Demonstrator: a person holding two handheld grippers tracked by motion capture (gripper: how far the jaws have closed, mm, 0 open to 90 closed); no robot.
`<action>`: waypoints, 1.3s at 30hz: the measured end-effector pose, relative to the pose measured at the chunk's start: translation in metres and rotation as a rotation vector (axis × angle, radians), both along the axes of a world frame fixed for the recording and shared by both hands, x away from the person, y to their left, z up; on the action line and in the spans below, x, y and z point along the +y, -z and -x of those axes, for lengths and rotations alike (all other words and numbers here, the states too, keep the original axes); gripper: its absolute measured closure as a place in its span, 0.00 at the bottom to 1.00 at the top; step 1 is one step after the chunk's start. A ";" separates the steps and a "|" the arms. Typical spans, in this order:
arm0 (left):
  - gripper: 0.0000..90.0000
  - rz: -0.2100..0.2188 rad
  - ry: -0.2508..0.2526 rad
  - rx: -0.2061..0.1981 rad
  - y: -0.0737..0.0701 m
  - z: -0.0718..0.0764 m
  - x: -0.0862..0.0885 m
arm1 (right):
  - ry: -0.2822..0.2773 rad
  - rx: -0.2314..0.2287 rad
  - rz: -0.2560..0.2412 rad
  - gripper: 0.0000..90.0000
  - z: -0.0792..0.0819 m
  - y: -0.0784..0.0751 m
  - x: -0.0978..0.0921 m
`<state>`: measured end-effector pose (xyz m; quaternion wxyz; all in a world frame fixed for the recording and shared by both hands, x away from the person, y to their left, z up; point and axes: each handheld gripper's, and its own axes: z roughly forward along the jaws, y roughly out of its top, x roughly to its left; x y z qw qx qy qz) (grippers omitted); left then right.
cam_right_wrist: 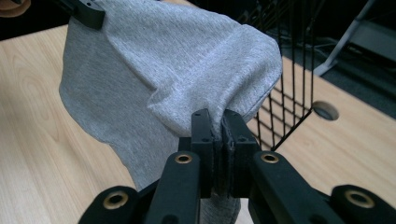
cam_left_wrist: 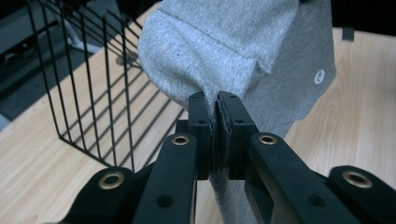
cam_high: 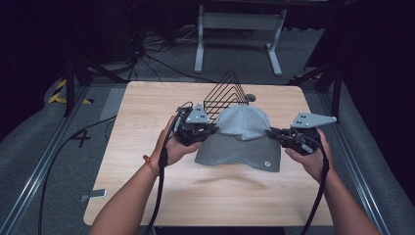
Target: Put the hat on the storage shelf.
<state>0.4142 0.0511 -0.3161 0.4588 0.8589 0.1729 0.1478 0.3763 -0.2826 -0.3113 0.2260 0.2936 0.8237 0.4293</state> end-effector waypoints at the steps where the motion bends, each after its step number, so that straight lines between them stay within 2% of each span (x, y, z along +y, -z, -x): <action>1: 0.94 0.007 0.000 -0.002 -0.004 0.000 0.000 | 0.001 -0.015 -0.005 0.94 0.001 -0.010 -0.001; 2: 0.94 0.019 0.002 -0.011 -0.012 0.000 0.000 | 0.001 -0.022 -0.013 0.94 0.000 -0.014 -0.002; 5: 0.94 0.012 0.002 -0.028 -0.024 -0.002 -0.001 | 0.004 -0.028 -0.030 0.94 -0.001 -0.025 -0.004; 6: 0.94 0.012 0.002 -0.028 -0.024 -0.002 -0.001 | 0.004 -0.028 -0.030 0.94 -0.001 -0.025 -0.004; 9: 0.94 0.007 0.001 -0.047 -0.038 -0.008 -0.002 | 0.005 -0.044 -0.021 0.94 -0.006 -0.038 -0.003; 14: 0.94 0.041 0.000 -0.060 -0.057 -0.018 -0.006 | 0.027 -0.072 -0.006 0.94 -0.019 -0.062 -0.001; 15: 0.94 0.050 -0.002 -0.059 -0.061 -0.020 -0.006 | 0.027 -0.072 -0.006 0.94 -0.019 -0.062 -0.001; 18: 0.94 0.076 -0.004 -0.061 -0.075 -0.030 -0.007 | 0.044 -0.086 -0.009 0.94 -0.027 -0.075 -0.003; 22: 0.94 0.085 -0.016 -0.069 -0.086 -0.041 -0.009 | 0.058 -0.097 -0.026 0.94 -0.043 -0.093 -0.005; 26: 0.94 0.113 -0.004 -0.054 -0.095 -0.055 -0.011 | 0.067 -0.115 -0.022 0.94 -0.052 -0.103 -0.004; 31: 0.94 0.136 -0.024 -0.052 -0.104 -0.069 -0.010 | 0.091 -0.136 -0.033 0.94 -0.068 -0.117 -0.005; 36: 0.94 0.116 -0.062 -0.080 -0.116 -0.080 -0.011 | 0.110 -0.151 -0.038 0.94 -0.083 -0.125 -0.005; 38: 0.94 0.115 -0.076 -0.077 -0.120 -0.085 -0.011 | 0.119 -0.151 -0.042 0.94 -0.090 -0.128 -0.004; 39: 0.94 0.104 -0.089 -0.093 -0.124 -0.088 -0.012 | 0.117 -0.163 -0.043 0.94 -0.096 -0.131 -0.002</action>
